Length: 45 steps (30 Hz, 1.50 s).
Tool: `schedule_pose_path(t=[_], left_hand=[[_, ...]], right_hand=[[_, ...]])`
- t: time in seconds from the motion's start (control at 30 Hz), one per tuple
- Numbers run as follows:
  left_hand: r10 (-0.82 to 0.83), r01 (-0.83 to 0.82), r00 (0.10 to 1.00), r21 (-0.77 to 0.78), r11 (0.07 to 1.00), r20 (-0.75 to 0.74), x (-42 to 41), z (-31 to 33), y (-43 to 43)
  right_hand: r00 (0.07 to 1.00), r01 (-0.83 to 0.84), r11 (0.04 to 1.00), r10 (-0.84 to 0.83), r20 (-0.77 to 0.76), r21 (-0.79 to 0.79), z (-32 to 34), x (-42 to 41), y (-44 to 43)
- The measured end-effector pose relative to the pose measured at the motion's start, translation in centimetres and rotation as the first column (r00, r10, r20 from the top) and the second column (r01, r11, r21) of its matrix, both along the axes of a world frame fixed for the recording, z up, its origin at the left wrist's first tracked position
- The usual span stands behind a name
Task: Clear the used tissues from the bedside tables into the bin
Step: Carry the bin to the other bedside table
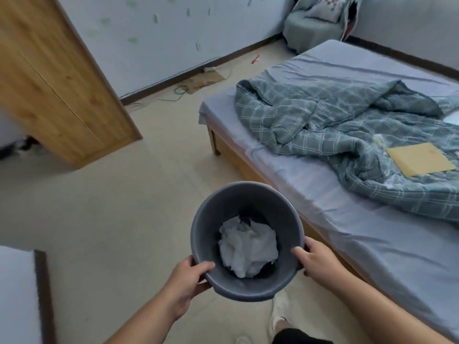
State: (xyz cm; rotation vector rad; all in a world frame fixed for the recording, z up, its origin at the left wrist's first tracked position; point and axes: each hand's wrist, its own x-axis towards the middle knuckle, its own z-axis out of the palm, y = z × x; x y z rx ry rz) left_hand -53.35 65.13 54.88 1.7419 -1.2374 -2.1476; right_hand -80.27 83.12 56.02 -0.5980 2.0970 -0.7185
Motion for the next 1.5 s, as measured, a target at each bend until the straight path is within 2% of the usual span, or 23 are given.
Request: schedule_pose_path(t=[0.1,0.27,0.43,0.6,0.73,0.9,1.1,1.23,1.5], left_hand=[[0.085,-0.086,0.996,-0.016,0.996,-0.033,-0.9,-0.1,-4.1],[0.174,-0.178,0.983,-0.062,0.982,-0.063,-5.0,0.1,-11.7],[0.256,-0.265,0.963,-0.108,0.958,-0.085,-8.3,2.5,-19.7],[0.329,-0.343,0.938,-0.162,0.925,-0.106,-9.1,4.1,-27.6],[0.395,-0.4,0.916,-0.212,0.892,-0.067,-9.0,2.5,-33.7],[0.408,-0.407,0.913,-0.156,0.9,-0.029,-8.9,-0.8,-43.4],[0.296,-0.296,0.955,-0.128,0.947,-0.023,-10.6,-0.6,-57.8],[0.198,-0.205,0.978,-0.13,0.97,-0.061,-12.7,0.7,-67.5],[0.216,-0.219,0.976,-0.163,0.962,-0.032,-19.9,0.4,-85.5]], right_hand=[[0.993,-0.121,0.992,0.122,-0.01,0.018,-0.1,-2.2,-5.3],[0.979,-0.205,0.979,0.205,-0.003,0.006,-1.1,-7.9,-15.3],[0.946,-0.324,0.946,0.323,-0.027,-0.03,1.4,-13.1,-26.9],[0.898,-0.437,0.898,0.43,-0.096,-0.058,4.2,-15.1,-38.0],[0.865,-0.499,0.866,0.496,-0.077,-0.026,3.4,-15.4,-46.0],[0.876,-0.481,0.875,0.482,-0.017,0.044,1.6,-15.3,-56.2],[0.904,-0.42,0.903,0.425,-0.043,0.095,3.3,-16.7,-68.6],[0.919,-0.386,0.92,0.39,-0.056,0.072,4.1,-18.9,-75.6],[0.945,-0.326,0.945,0.326,-0.011,0.006,0.6,-25.2,-92.2]])
